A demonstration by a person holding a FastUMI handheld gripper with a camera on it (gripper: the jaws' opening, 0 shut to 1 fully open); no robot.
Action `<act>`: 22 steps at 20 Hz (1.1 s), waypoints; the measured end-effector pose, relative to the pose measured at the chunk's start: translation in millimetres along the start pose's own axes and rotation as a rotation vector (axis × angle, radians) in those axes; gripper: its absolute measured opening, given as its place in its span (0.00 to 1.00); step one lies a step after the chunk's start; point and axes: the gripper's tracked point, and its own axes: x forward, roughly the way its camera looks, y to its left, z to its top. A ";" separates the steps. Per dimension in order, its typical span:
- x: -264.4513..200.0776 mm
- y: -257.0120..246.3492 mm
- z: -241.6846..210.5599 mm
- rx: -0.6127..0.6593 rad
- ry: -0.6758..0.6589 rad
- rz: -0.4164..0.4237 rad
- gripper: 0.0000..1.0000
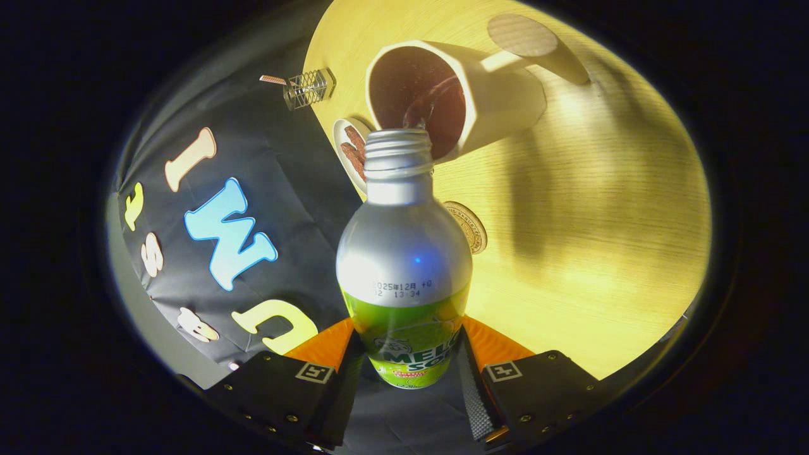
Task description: Take the bottle from table, then pour the juice into the cup, finally place the bottle on the coaster
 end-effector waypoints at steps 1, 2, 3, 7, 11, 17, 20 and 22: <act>-0.6 0.3 -1.0 0.003 0.004 -0.001 0.72; -1.5 0.4 -0.9 0.006 0.006 0.000 0.72; -2.6 1.3 0.0 0.010 0.007 0.000 0.72; -4.8 3.5 1.7 0.029 0.009 -0.001 0.72; -5.8 10.1 2.6 0.057 0.006 0.009 0.72; -3.8 12.5 -1.3 0.077 0.025 0.009 0.72; -2.7 16.9 -1.2 0.097 0.032 0.021 0.72; -1.8 16.9 -2.7 0.100 0.035 0.024 0.72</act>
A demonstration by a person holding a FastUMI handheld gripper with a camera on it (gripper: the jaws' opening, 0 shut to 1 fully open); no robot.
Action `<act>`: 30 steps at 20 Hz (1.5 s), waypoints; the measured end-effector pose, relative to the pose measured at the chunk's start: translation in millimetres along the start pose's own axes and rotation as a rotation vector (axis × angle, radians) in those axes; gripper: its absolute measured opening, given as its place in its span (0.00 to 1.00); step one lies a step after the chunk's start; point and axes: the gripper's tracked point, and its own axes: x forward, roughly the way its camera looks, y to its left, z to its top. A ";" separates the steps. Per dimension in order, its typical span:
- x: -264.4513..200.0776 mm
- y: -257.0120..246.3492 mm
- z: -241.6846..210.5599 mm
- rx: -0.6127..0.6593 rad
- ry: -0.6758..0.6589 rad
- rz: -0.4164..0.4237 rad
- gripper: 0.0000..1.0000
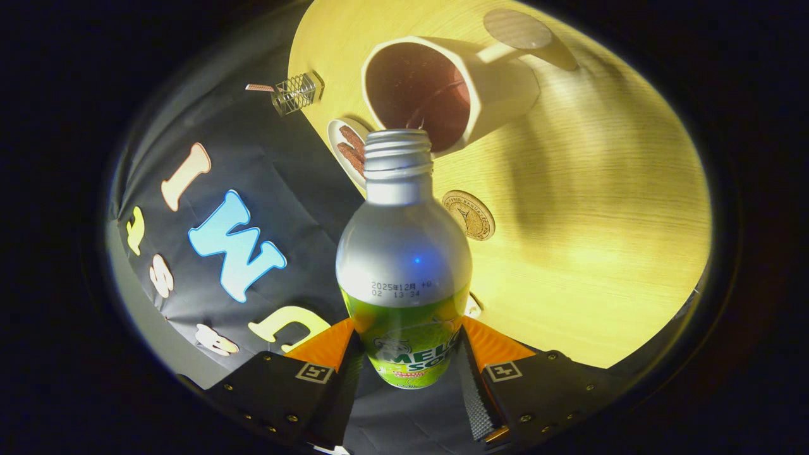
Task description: Take the bottle from table, then pour the juice into the cup, finally place the bottle on the coaster
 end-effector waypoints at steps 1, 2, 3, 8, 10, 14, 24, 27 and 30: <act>-1.7 -0.5 -0.7 0.003 0.004 -0.003 0.72; -2.2 0.3 -0.1 0.005 0.003 -0.001 0.72; -2.1 0.7 0.9 0.010 0.004 -0.001 0.72; -6.1 5.8 0.0 0.033 0.010 0.009 0.72; -7.0 4.4 -0.8 0.040 0.015 -0.003 0.72; -9.2 8.4 4.4 0.072 0.006 0.003 0.72; -12.9 12.8 3.3 0.110 0.025 0.000 0.72; -14.3 14.0 2.9 0.116 0.034 0.014 0.72; -15.1 14.5 3.5 0.121 0.033 0.013 0.72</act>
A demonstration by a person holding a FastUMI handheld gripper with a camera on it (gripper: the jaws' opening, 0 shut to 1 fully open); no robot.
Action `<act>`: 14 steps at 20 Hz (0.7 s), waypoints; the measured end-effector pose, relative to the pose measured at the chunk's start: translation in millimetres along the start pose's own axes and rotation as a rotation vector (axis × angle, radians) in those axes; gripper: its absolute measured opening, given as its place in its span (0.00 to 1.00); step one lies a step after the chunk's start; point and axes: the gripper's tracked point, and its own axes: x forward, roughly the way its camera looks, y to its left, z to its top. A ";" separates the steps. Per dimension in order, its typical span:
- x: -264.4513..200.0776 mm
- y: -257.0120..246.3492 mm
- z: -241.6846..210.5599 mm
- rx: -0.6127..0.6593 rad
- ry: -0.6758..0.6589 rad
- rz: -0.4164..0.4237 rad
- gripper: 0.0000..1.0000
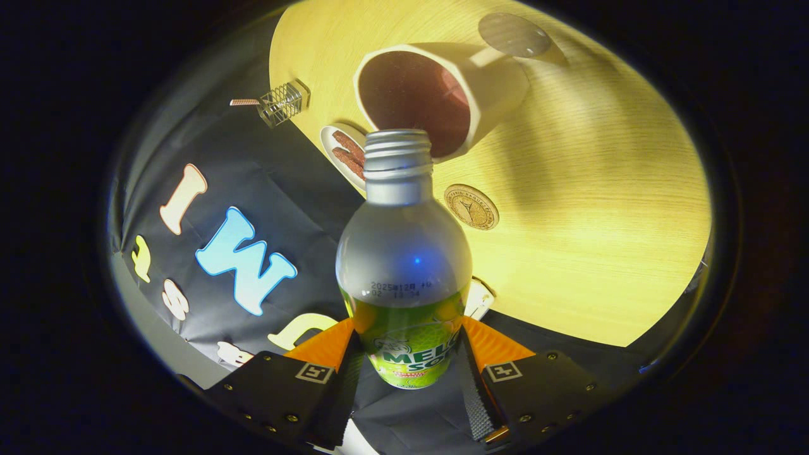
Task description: Take the bottle from table, then pour the juice into the cup, finally place the bottle on the coaster
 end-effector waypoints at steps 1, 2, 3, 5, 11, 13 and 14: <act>0.1 1.2 0.8 0.000 -0.004 0.001 0.72; 0.7 0.2 0.2 0.001 -0.005 -0.003 0.72; -0.4 0.8 1.2 0.003 -0.004 -0.002 0.72; 0.5 1.8 0.3 0.006 -0.004 0.003 0.72; 0.8 0.0 0.2 -0.008 -0.009 -0.005 0.72; 1.0 -1.0 1.7 -0.016 -0.018 -0.006 0.72; 2.0 -1.2 2.5 -0.024 -0.024 -0.007 0.72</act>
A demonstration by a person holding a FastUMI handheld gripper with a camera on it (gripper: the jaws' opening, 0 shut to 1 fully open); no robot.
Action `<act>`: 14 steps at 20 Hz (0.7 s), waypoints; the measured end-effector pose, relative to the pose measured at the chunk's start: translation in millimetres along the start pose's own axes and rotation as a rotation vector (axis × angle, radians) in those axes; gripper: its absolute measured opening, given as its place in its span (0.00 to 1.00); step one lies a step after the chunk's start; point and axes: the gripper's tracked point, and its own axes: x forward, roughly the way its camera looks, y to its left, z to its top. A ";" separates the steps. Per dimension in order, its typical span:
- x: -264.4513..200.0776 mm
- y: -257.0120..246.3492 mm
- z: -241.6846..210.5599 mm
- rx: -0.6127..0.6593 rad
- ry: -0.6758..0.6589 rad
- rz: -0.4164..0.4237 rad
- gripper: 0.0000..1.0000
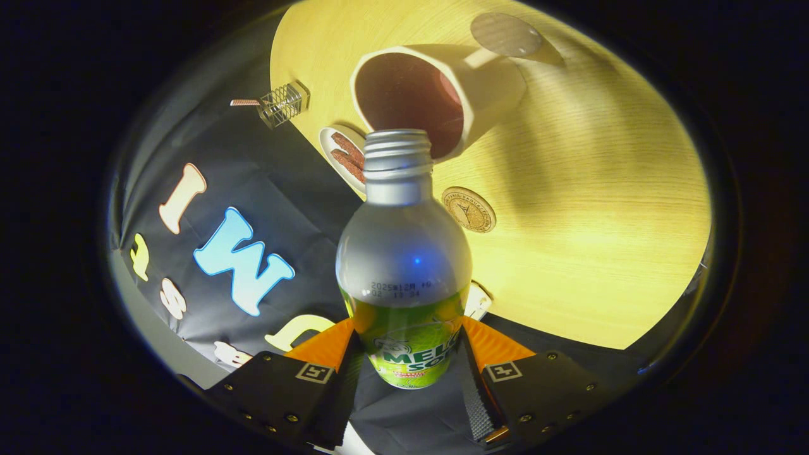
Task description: Take the bottle from table, then pour the juice into the cup, finally place the bottle on the coaster
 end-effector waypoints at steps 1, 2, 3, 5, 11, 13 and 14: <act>1.0 -0.9 -0.5 -0.014 -0.003 -0.002 0.72; 1.4 -2.6 0.7 -0.036 -0.013 -0.004 0.72; 2.0 -5.7 1.0 -0.065 -0.018 -0.010 0.72; 4.4 -13.6 3.6 -0.131 -0.035 -0.033 0.72; 9.9 -41.1 14.1 -0.303 -0.091 -0.088 0.72; 10.4 -47.2 20.5 -0.380 -0.121 -0.102 0.72; 11.7 -50.2 22.5 -0.433 -0.133 -0.108 0.72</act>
